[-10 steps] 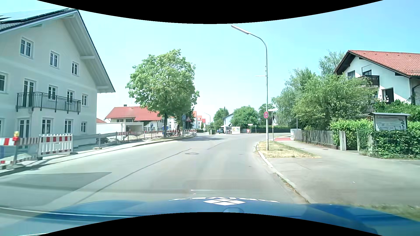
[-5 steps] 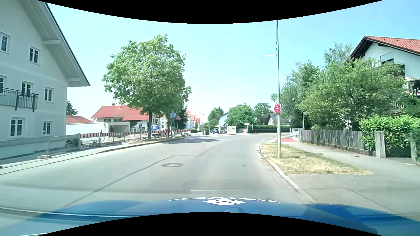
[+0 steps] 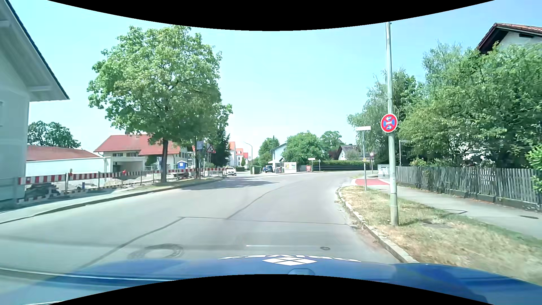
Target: Follow the waypoints while adhering to traffic rules and regulations
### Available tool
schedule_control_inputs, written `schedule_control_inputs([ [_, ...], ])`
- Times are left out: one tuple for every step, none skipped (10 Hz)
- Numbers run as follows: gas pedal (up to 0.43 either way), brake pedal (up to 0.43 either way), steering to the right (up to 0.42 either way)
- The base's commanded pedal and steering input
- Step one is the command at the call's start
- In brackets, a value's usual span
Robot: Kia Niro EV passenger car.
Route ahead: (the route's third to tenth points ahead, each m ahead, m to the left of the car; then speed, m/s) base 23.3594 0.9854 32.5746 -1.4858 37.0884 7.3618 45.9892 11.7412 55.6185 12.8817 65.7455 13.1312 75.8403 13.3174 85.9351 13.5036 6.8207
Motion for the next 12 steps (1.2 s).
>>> schedule_control_inputs([
  [0.0,0.128,0.057],
  [0.0,0.128,0.057],
  [0.0,0.11,0.056],
  [0.0,0.098,0.056],
  [0.0,0.098,0.055],
  [0.0,0.098,0.057],
  [0.0,0.098,0.059],
  [0.0,0.11,0.061],
  [0.0,0.104,0.063],
  [0.0,0.091,0.061],
  [0.0,0.091,0.05],
  [0.0,0.091,0.041],
])
